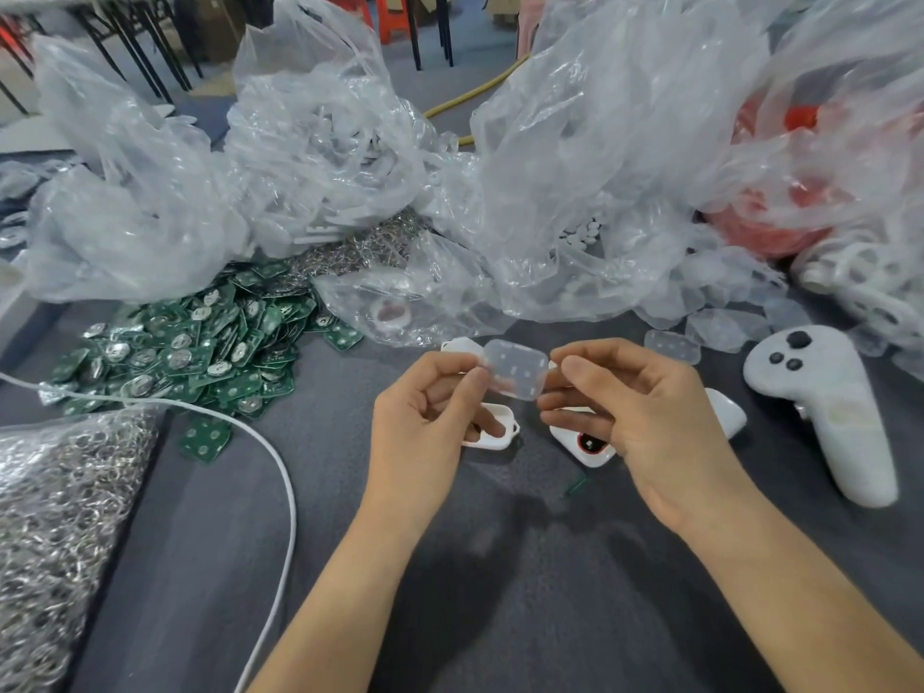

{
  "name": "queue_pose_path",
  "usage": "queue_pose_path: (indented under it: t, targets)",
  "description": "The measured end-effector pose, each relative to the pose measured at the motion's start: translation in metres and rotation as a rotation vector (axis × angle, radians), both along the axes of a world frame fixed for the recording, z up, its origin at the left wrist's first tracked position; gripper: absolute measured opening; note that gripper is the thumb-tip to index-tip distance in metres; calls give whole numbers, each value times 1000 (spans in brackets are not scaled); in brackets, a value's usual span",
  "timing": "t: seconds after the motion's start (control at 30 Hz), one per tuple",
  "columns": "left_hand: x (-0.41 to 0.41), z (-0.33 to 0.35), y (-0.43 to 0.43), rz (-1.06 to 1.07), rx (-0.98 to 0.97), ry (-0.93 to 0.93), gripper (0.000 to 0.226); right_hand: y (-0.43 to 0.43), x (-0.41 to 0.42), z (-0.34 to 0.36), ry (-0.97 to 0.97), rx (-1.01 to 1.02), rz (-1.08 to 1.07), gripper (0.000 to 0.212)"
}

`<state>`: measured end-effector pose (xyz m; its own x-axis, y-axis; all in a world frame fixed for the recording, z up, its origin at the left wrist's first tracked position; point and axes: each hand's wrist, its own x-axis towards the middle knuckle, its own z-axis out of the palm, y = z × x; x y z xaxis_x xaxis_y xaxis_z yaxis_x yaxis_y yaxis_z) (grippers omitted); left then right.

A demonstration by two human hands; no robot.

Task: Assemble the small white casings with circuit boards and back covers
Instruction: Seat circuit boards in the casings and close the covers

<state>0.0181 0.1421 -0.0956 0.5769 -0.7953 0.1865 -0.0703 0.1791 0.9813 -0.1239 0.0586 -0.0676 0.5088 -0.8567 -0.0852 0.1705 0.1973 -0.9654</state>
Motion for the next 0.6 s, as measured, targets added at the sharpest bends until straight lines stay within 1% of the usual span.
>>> queue_pose_path:
  t: [0.1,0.27,0.37,0.43,0.47,0.53,0.57,0.6]
  targets:
    - [2,0,-1,2,26,-5,14,0,0,-1,24,-1,-4,11]
    - [6,1,1,-41,52,9,17,4,8,-4,33,10,14,11]
    - [11,3,1,-74,102,15,18,3,18,-3,81,-43,48,11]
    - [17,4,3,-7,127,21,21,-1,25,-2,131,-92,34,10]
    - [23,3,4,57,144,-8,23,-3,27,-3,168,-121,29,9]
    - [36,2,7,152,237,-187,21,-4,30,-6,255,-166,75,10]
    - [43,1,9,130,311,-291,24,-3,30,-9,303,-181,117,10]
    - [48,0,11,59,377,-368,31,-3,30,-11,355,-199,152,11]
